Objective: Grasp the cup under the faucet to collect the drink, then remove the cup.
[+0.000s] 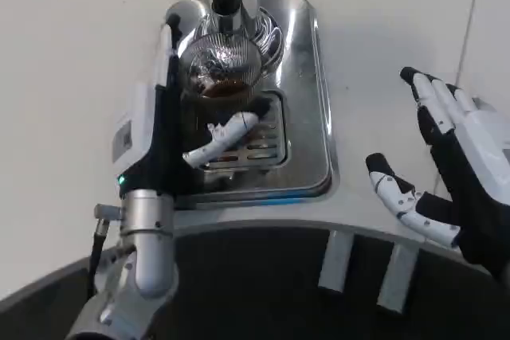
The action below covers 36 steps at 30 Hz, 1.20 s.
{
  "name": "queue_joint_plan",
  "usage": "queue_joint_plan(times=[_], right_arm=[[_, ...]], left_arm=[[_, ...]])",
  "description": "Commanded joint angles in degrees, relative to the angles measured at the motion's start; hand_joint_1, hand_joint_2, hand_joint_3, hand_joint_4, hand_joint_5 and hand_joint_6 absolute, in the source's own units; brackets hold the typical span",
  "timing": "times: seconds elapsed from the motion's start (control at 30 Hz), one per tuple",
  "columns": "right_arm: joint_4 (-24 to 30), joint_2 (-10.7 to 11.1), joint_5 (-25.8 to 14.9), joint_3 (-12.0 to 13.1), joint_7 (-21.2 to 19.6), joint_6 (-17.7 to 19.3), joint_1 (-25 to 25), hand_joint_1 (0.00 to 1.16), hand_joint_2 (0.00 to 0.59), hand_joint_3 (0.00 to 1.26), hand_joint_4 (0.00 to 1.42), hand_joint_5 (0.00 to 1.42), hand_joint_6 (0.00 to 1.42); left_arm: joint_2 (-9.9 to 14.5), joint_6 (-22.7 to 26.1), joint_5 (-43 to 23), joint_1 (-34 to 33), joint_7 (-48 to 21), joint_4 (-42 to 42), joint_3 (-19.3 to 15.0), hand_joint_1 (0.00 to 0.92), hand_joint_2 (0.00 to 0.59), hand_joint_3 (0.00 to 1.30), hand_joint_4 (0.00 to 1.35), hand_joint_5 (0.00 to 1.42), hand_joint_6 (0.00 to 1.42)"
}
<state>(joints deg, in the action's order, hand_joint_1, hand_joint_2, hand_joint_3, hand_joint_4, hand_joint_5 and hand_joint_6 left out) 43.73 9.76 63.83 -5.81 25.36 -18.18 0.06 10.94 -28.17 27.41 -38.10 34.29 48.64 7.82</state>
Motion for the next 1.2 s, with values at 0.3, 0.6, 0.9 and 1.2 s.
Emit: queue_joint_plan(times=[0.3, 0.6, 0.9, 1.2], right_arm=[[0.95, -0.32, 1.59, 1.48, 2.03, -1.37, -0.49, 0.31, 0.481, 0.0, 0.0, 0.0, 0.0], [-0.09, -2.42, 4.93, -0.36, 4.75, -3.21, -3.46, 0.31, 0.476, 0.0, 0.0, 0.0, 0.0], [-3.89, -1.5, 0.95, 0.68, 4.12, -2.52, -5.47, 0.3, 0.468, 0.0, 0.0, 0.0, 0.0], [-7.52, 1.21, -4.35, 1.18, 1.1, -1.06, -5.65, 0.28, 0.472, 0.0, 0.0, 0.0, 0.0]], left_arm=[[-7.87, 8.02, 0.69, -2.17, 11.28, 5.8, 1.57, 0.525, 0.081, 0.75, 0.92, 1.18, 1.42], [-8.19, 5.4, 0.0, -2.5, 13.24, 6.9, 2.1, 0.685, 0.104, 1.02, 1.19, 1.36, 1.42], [-3.75, 2.43, 0.34, 1.17, 13.1, 1.63, 1.76, 0.713, 0.091, 1.05, 1.18, 1.33, 1.42], [-1.94, 2.71, 1.02, 7.43, 11.62, -6.4, 1.92, 0.735, 0.076, 1.06, 1.18, 1.33, 1.42]])
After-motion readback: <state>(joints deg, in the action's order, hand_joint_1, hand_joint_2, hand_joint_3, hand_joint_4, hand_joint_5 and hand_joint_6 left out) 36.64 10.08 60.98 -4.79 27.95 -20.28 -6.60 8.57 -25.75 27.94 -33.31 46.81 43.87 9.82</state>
